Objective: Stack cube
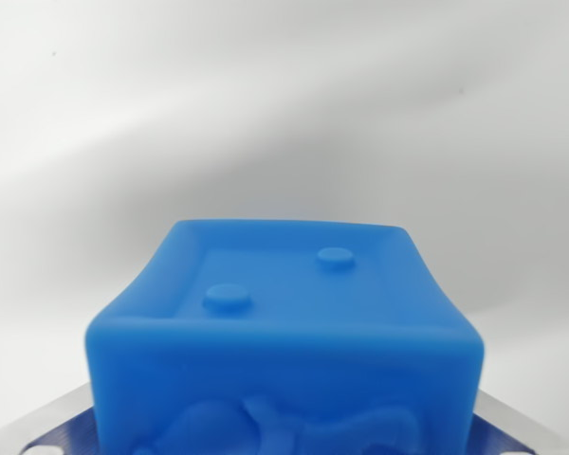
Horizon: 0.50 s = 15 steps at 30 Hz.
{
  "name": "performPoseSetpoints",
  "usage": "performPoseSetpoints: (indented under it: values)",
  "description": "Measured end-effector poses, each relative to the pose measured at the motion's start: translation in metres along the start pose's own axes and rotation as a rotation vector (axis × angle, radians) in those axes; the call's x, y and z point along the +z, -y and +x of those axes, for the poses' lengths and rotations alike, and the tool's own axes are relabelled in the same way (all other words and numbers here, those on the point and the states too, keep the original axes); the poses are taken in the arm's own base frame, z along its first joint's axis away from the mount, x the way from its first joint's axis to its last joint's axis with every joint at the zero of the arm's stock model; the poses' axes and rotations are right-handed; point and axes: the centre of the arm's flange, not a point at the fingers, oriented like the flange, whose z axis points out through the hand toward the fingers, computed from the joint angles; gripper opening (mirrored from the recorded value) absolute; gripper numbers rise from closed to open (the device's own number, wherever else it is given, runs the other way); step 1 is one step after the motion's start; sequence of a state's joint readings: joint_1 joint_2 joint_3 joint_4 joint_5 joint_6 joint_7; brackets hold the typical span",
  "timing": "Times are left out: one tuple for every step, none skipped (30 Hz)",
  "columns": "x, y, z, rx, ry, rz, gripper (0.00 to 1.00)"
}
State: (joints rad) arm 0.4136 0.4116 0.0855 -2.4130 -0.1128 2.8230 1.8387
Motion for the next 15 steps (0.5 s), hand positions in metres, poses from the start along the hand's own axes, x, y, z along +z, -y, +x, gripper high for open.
performPoseSetpoints:
  values:
    - [-0.002, 0.000, 0.000, 0.000, 0.000, 0.000, 0.00]
    - [-0.004, 0.000, 0.000, 0.000, 0.000, 0.000, 0.00]
    - [-0.007, 0.000, 0.000, 0.001, 0.000, 0.000, 0.00]
    - [-0.009, 0.000, 0.000, 0.000, 0.000, 0.000, 0.00]
    - [-0.011, 0.000, 0.000, 0.000, 0.000, 0.000, 0.00]
    - [-0.013, 0.000, 0.000, 0.000, 0.000, 0.000, 0.00]
    - [-0.016, 0.000, 0.000, 0.000, -0.001, 0.000, 0.00]
    - [-0.019, 0.000, 0.000, 0.000, -0.001, 0.001, 0.00]
    - [-0.021, 0.000, 0.000, 0.000, -0.001, 0.001, 0.00]
    - [-0.024, 0.000, 0.000, 0.000, -0.001, 0.001, 0.00]
    - [-0.027, 0.000, 0.000, 0.000, -0.001, 0.002, 0.00]
    - [-0.030, 0.000, 0.000, 0.000, -0.001, 0.002, 0.00]
    - [-0.032, 0.000, 0.000, 0.000, -0.001, 0.002, 0.00]
    - [-0.035, 0.000, 0.000, 0.000, -0.001, 0.002, 0.00]
    - [-0.038, 0.000, 0.000, 0.000, 0.000, 0.002, 0.00]
